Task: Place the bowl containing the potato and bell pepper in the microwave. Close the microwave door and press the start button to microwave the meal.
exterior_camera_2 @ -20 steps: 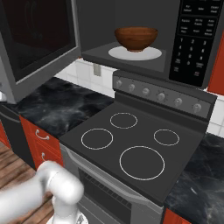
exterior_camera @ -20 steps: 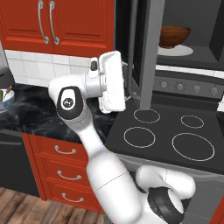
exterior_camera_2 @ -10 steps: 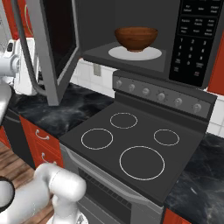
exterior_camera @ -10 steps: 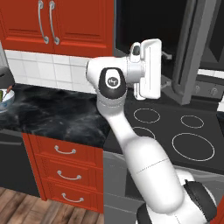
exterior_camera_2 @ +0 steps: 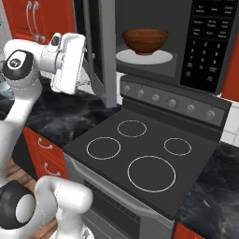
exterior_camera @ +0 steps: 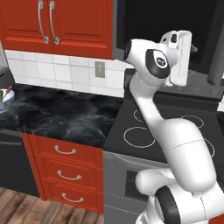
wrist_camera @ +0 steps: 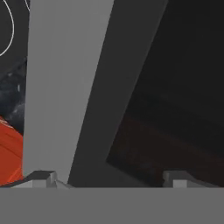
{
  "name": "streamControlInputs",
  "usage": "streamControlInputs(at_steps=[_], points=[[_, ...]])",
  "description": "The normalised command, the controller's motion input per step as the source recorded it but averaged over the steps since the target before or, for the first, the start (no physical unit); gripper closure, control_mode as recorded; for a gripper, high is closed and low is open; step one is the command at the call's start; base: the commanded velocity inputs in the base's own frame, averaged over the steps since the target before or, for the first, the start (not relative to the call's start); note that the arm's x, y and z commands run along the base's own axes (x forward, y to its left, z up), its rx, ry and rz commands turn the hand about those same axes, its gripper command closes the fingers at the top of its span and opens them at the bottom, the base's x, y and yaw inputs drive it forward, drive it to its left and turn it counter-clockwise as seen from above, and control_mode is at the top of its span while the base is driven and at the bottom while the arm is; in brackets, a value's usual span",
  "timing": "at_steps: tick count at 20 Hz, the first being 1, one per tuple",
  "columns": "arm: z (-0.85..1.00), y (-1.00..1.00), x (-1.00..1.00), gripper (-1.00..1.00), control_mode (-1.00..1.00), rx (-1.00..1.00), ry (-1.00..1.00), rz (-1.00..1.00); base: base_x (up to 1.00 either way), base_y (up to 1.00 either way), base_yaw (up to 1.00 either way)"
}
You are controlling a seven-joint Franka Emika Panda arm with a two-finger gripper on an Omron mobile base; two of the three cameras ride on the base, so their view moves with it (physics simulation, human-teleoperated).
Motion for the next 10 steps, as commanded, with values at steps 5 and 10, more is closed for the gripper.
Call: streamControlInputs(at_steps=[5,10], points=[[-0.29,-0.63,0.99,-1.0,-1.0,0.07,-0.15,0.22,0.0,0.0,0.0],[-0.17,-0.47,0.96,-1.0,-1.0,0.02,-0.2,0.22,0.0,0.0,0.0]])
